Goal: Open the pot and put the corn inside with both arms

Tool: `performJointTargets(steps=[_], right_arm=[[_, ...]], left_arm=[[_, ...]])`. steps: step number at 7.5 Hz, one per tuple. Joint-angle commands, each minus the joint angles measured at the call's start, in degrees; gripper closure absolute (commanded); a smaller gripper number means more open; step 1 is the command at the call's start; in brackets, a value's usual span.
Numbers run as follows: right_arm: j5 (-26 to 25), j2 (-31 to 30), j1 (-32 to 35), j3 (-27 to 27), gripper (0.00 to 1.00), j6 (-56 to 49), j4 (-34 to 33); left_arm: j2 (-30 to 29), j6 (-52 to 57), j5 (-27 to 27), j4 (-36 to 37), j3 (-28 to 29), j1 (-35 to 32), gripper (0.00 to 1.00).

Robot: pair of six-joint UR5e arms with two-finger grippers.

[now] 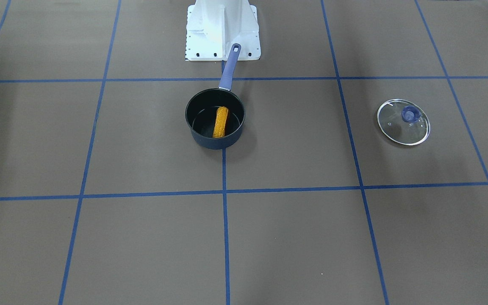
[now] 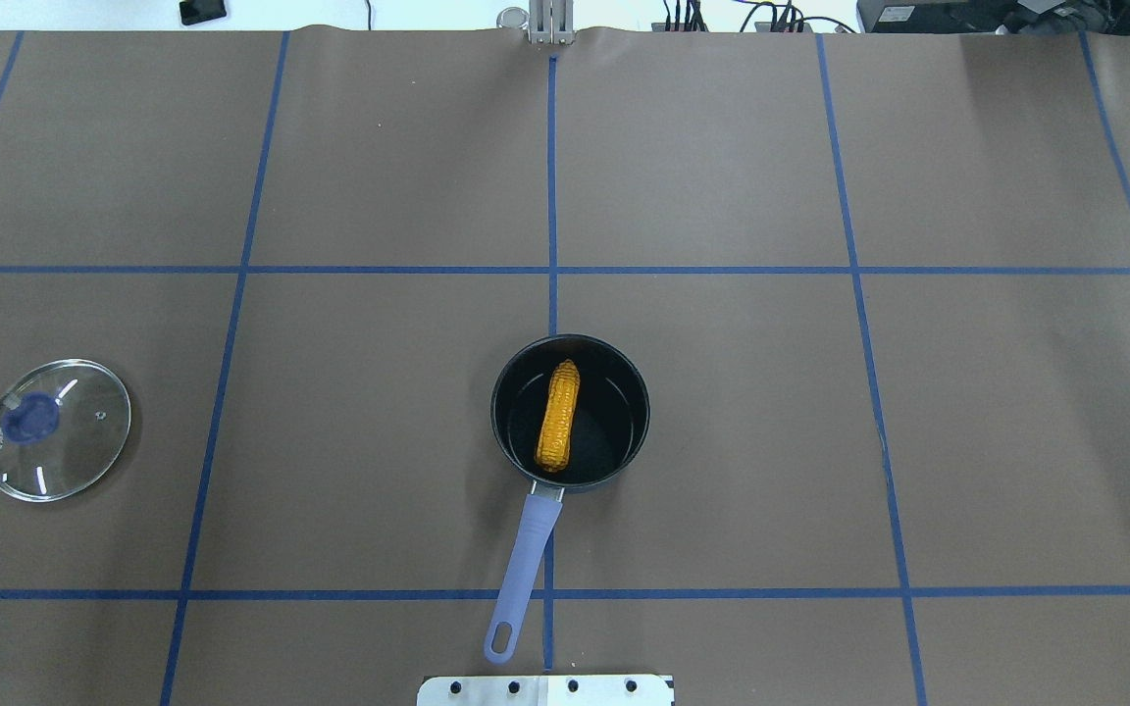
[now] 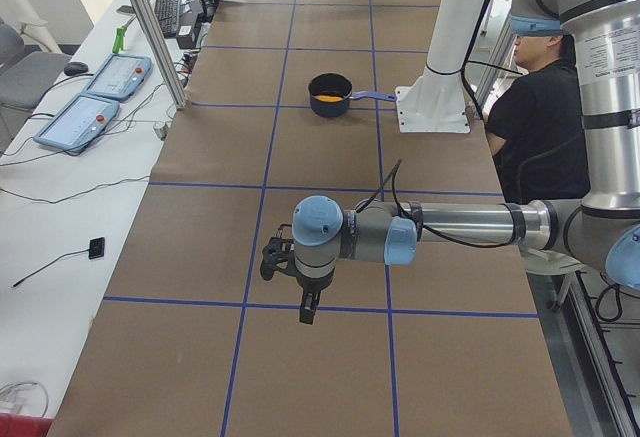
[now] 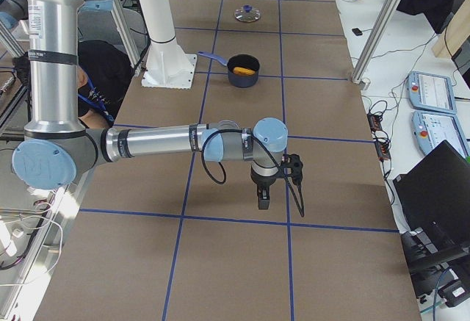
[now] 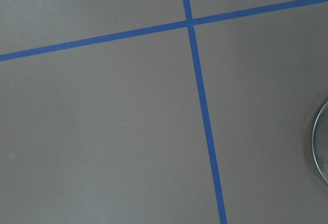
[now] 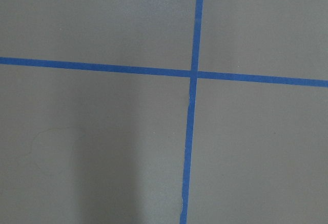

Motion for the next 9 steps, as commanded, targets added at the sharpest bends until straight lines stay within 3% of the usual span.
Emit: performJointTargets(steps=[1,9], right_arm=[[0.08,0.00,-0.10,-0.02,0.00,-0.03,-0.02],[0.00,0.00,-0.89,-0.46,0.00,0.06,-0.02]], left_arm=[[0.00,0.00,0.00,0.01,0.00,0.00,0.02],[-0.09,0.00,0.09,-0.07,-0.09,0.00,0.02]])
